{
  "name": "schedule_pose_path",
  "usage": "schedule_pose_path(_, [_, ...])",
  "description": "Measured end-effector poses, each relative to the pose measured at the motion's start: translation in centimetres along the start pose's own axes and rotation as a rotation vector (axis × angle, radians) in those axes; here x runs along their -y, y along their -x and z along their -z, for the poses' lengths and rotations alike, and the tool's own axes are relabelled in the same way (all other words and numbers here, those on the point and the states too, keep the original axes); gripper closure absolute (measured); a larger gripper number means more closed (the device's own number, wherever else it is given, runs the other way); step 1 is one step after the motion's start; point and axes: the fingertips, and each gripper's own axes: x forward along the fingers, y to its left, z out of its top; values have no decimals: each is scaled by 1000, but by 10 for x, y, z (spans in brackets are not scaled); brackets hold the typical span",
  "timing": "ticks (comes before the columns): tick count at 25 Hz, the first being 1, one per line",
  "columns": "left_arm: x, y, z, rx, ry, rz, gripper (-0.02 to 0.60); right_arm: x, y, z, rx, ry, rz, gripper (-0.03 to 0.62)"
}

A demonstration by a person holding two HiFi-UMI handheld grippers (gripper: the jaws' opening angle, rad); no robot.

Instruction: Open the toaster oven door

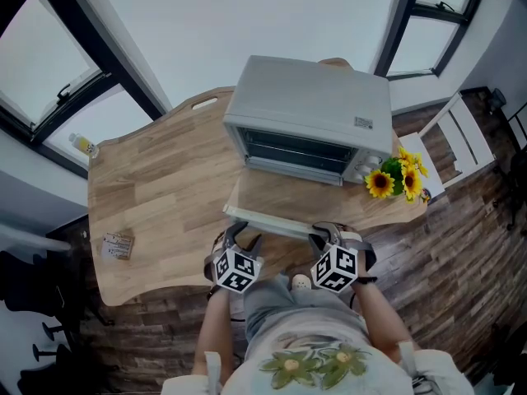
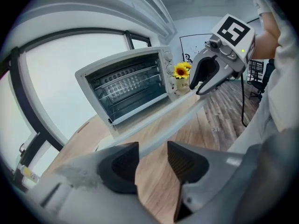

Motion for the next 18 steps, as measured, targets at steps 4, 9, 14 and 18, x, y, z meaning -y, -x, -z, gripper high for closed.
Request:
schedule_pose_path(4, [1, 4, 1, 2, 20, -1, 414, -3, -2, 1, -3, 8, -6, 511])
schedule_pose_path(9, [-2, 9, 1, 11, 37, -27, 487, -7, -6, 4, -7, 11, -20, 508])
schedule_pose_path(14, [-5, 15, 0, 20, 52, -47, 549, -13, -11, 8, -13, 13, -35, 505])
schedule_pose_path(18, [-6, 19, -1, 23, 60, -57, 566, -16, -13, 11, -9, 10, -42, 503])
